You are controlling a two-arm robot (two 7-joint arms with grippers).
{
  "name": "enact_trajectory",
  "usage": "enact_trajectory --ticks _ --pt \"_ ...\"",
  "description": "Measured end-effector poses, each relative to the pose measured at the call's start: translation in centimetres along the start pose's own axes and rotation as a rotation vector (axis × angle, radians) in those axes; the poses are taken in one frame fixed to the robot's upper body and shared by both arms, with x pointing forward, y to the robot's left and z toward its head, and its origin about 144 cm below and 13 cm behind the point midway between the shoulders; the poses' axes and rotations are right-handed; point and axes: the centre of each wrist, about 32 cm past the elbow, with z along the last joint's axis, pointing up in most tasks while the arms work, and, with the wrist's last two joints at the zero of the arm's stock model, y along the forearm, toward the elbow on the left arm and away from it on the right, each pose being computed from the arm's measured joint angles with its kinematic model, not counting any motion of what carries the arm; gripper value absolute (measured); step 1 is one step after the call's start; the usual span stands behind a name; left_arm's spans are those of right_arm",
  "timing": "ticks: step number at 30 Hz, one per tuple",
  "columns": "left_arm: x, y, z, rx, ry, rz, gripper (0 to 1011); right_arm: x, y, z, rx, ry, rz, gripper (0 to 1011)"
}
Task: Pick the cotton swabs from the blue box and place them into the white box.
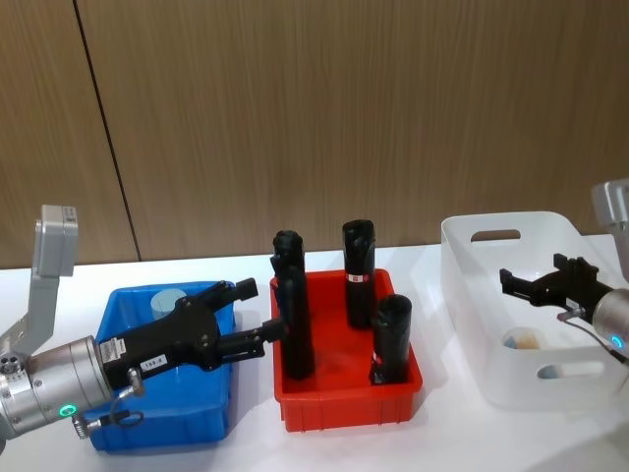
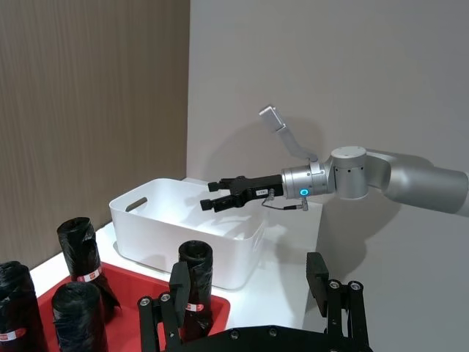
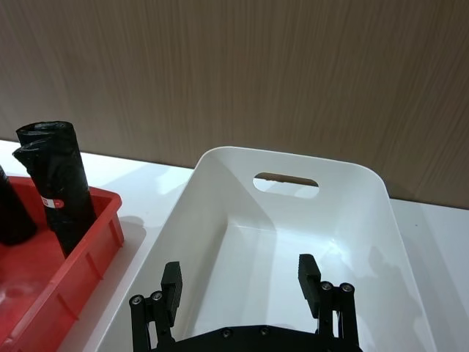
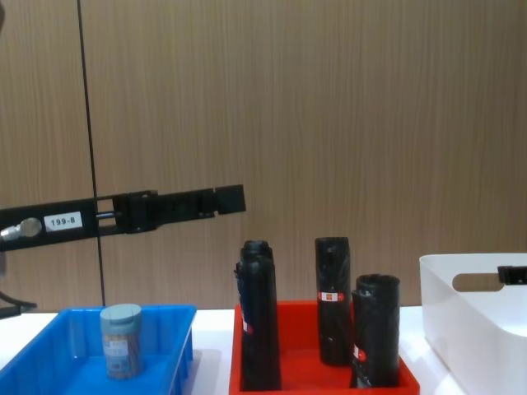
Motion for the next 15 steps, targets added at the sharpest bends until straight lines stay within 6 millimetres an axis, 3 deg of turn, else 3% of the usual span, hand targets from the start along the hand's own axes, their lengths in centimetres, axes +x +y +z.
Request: enact_trajectory --ticks 15 --pt "-1.3 -1.4 -0.7 0.039 -0.051 0.107 1004 -2.5 -1.7 -1.0 0.070 -0.022 0.016 1001"
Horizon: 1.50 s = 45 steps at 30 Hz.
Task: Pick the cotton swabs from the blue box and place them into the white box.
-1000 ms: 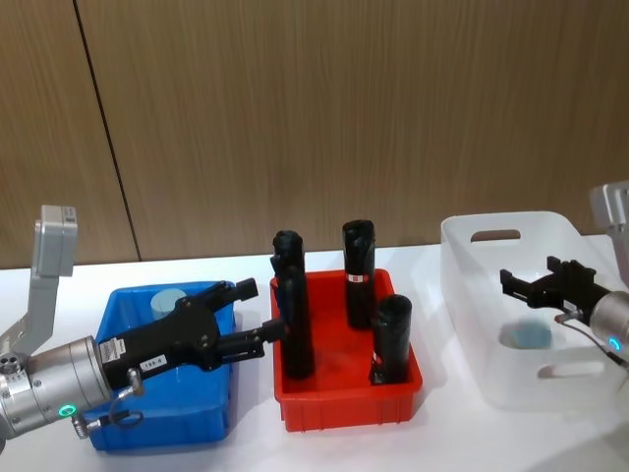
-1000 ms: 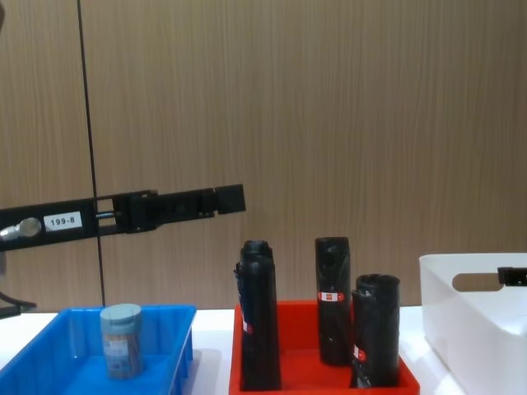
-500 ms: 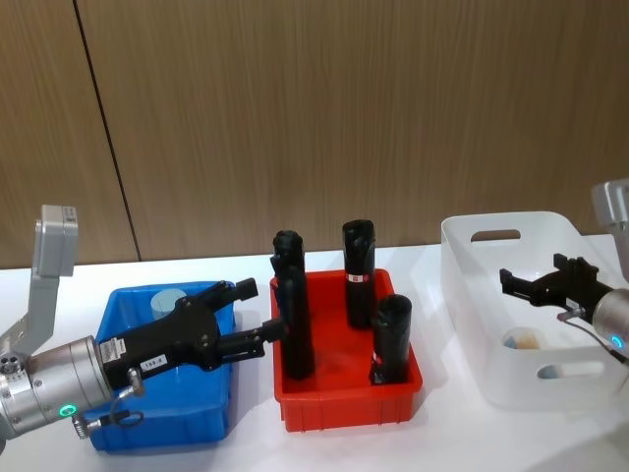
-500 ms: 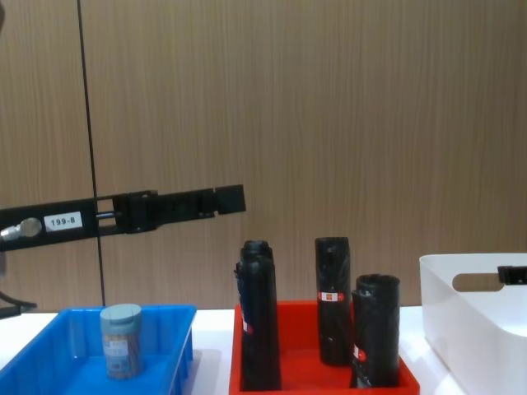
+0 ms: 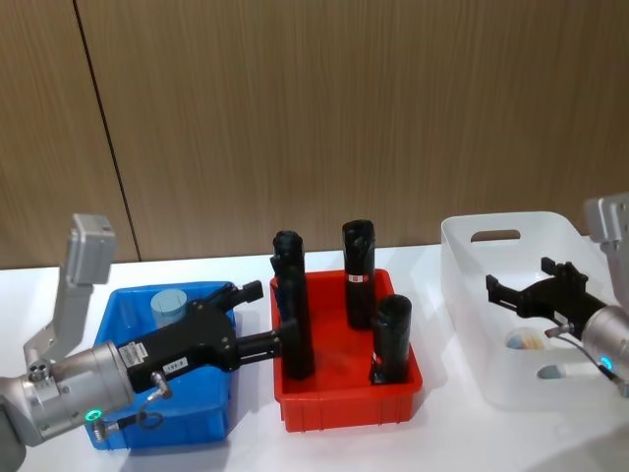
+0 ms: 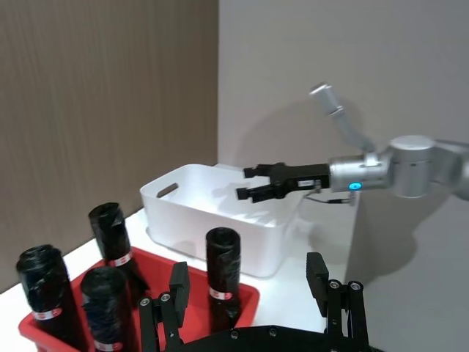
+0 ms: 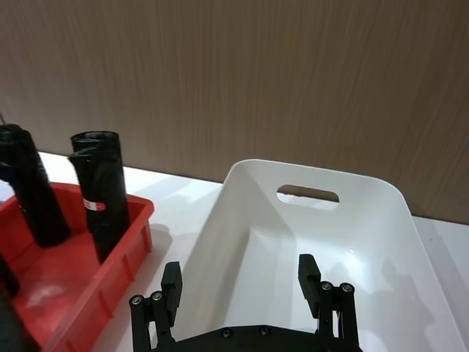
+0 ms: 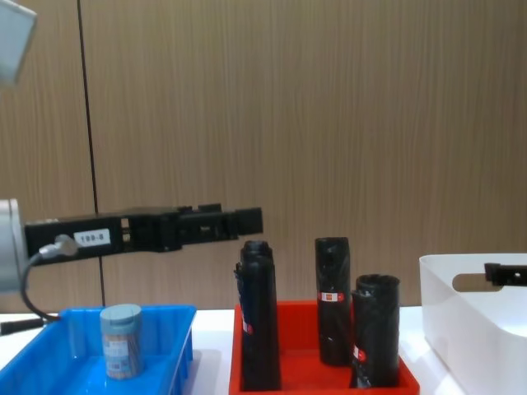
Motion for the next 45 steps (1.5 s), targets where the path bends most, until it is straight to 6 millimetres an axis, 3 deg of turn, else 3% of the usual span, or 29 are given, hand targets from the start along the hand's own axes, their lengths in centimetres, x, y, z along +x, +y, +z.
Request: enact_trajectory --ticks 32,45 --pt "-4.6 -3.4 -1.2 0.042 -0.176 0.304 1004 -7.8 -7.3 -1.0 0.241 -0.001 0.044 1002" --pt "-6.6 -4.6 -1.6 0.026 -0.254 0.427 1004 -9.3 -9.0 -0.9 0.293 0.013 0.049 1001"
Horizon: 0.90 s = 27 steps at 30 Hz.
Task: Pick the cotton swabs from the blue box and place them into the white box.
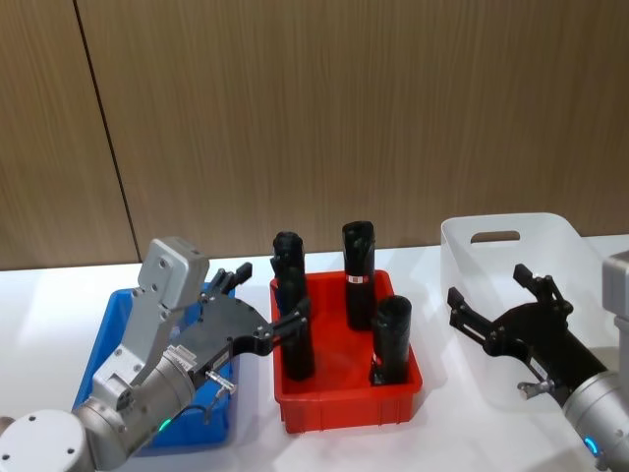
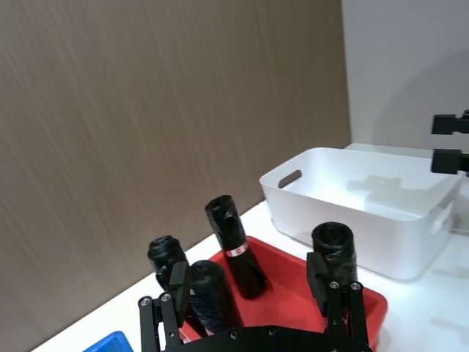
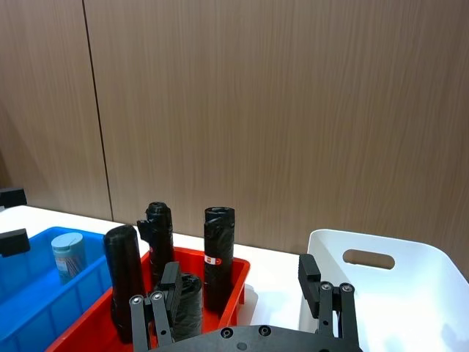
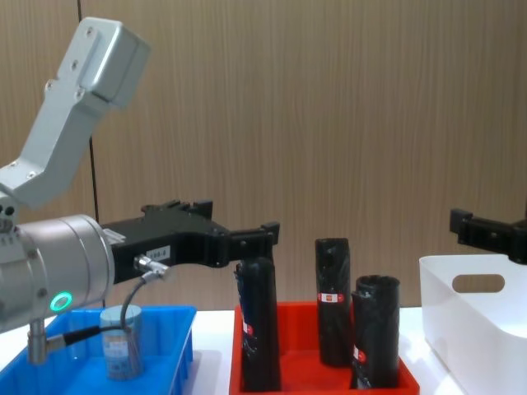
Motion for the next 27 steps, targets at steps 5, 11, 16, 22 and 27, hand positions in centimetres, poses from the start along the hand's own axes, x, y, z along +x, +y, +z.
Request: enact_trajectory --ticks 5,11,16,22,27 --pt "-0.8 -0.1 0.1 -0.009 -0.023 0.044 1004 0.0 0.0 0.0 0.001 0.000 0.000 1002" --pt "-1.9 -0.2 0.3 -0.025 -0.053 0.103 1004 0.0 0.0 0.0 0.001 0.000 0.000 1001" --pt "-2.8 -0.2 0.4 -0.042 -0.077 0.153 1004 0.0 0.0 0.0 0.001 0.000 0.000 1001" --pt "-3.4 -0.2 0.6 -0.054 -0.092 0.185 1004 0.0 0.0 0.0 0.001 0.000 0.000 1002" --pt "-3.5 -0.2 0.6 -0.058 -0.096 0.195 1004 0.0 0.0 0.0 0.001 0.000 0.000 1002"
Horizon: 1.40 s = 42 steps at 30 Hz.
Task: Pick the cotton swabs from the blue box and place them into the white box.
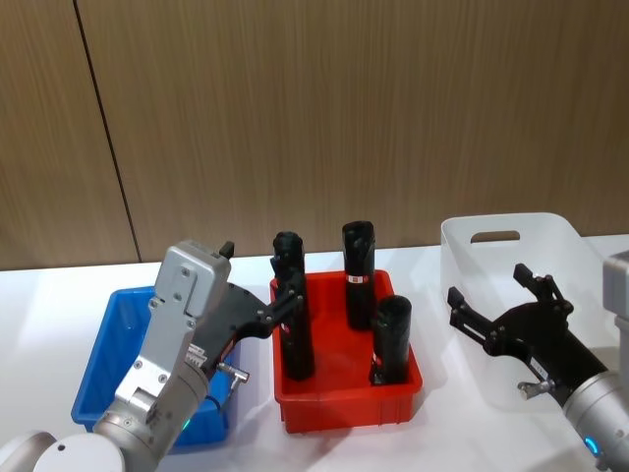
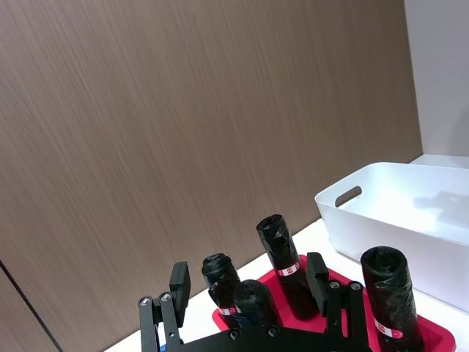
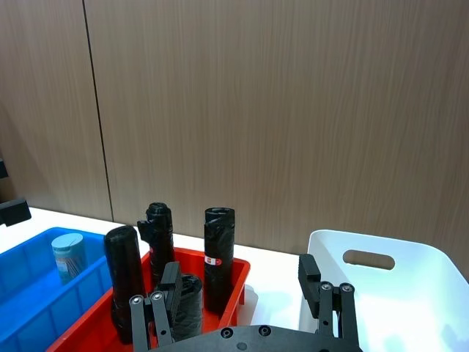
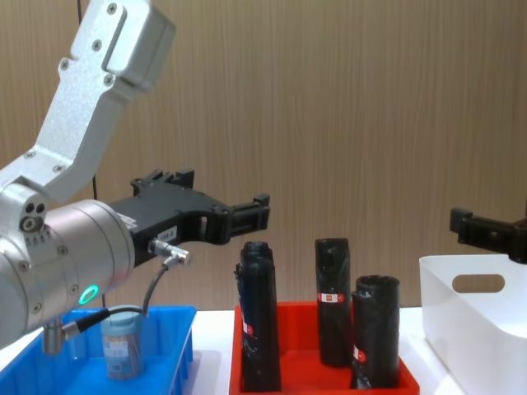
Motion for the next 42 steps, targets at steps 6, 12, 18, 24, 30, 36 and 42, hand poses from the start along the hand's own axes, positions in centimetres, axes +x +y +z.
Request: enact_trajectory --ticks 6,12,18,24,30,36,42 --pt "0.0 0.0 0.0 0.000 0.000 0.001 1004 0.0 0.0 0.0 -0.001 0.000 0.001 1002" --pt "0.0 0.0 0.0 0.000 -0.001 0.001 1004 0.1 0.0 0.1 -0.014 0.007 0.014 1001" --pt "0.0 0.0 0.0 0.000 -0.001 0.002 1004 0.4 0.2 0.2 -0.046 0.014 0.050 1002" --pt "0.1 0.0 0.0 -0.001 -0.001 0.002 1004 0.7 0.5 0.2 -0.079 0.018 0.094 1002" --pt "0.1 0.0 0.0 0.000 0.000 0.002 1004 1.0 1.3 0.1 -0.113 0.022 0.146 1001" --pt "0.1 0.0 0.0 0.001 0.000 0.002 1004 1.3 2.7 -0.4 -0.146 0.016 0.187 1001" --pt "0.1 0.0 0.0 0.001 0.000 0.002 1004 1.5 4.0 -0.9 -0.171 0.008 0.207 1001"
